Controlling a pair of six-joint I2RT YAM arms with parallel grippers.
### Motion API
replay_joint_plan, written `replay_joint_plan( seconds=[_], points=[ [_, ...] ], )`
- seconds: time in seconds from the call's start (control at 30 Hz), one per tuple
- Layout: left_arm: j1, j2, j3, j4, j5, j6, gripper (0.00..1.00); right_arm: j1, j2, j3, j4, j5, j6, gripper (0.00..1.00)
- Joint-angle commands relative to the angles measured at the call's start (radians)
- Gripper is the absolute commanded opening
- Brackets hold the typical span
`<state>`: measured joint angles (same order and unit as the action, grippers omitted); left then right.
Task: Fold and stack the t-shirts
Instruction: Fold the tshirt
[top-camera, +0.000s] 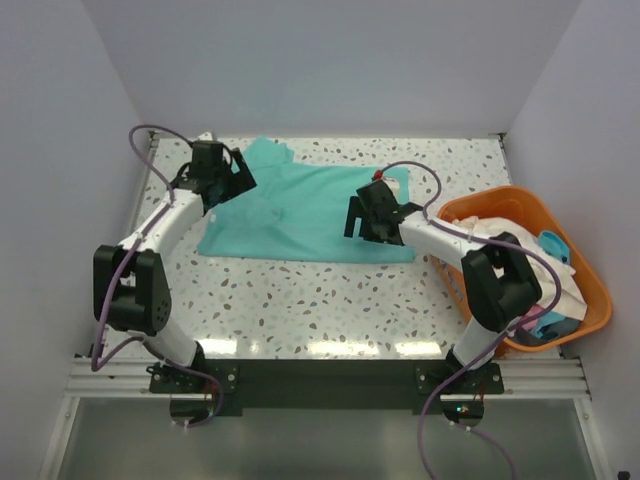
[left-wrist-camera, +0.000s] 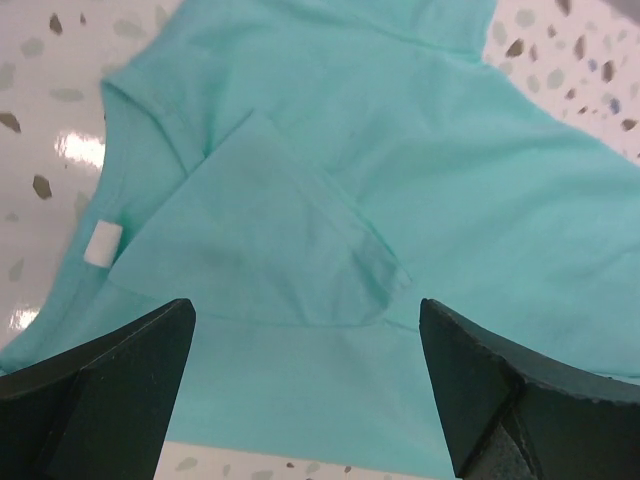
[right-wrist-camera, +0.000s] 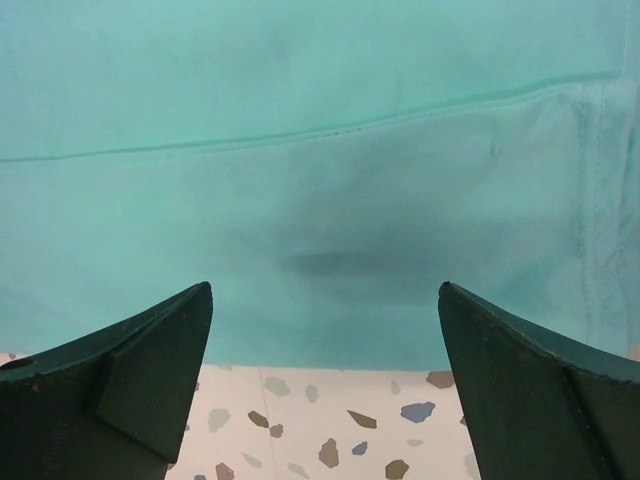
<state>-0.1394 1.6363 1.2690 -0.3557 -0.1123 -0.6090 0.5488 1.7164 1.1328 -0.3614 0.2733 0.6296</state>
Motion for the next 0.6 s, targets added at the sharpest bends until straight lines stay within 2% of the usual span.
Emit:
replay_joint_plan(
  seconds=[0.0, 0.1, 0.27, 0.43, 0.57],
  points=[
    [0.012, 0.058, -0.105, 0.021, 0.002, -0.034, 1.0, -0.003, 0.002, 0.007, 0.083, -0.006, -0.065, 0.99],
    [0.011, 0.132, -0.125, -0.003, 0.072, -0.005, 1.0, 0.0, 0.032, -0.005, 0.139, -0.02, -0.102, 0.99],
    [0.011, 0.172, -0.21, -0.02, 0.036, -0.038, 1.0, 0.01, 0.04, -0.06, 0.185, -0.029, -0.117, 0.99],
    [0.011, 0.172, -0.29, -0.138, 0.028, -0.067, 1.0, 0.052, 0.011, -0.149, 0.193, -0.025, -0.108, 0.99],
    [0.011, 0.108, -0.423, -0.204, 0.029, -0.118, 1.0, 0.108, -0.037, -0.246, 0.171, 0.009, -0.053, 0.99]
  ],
)
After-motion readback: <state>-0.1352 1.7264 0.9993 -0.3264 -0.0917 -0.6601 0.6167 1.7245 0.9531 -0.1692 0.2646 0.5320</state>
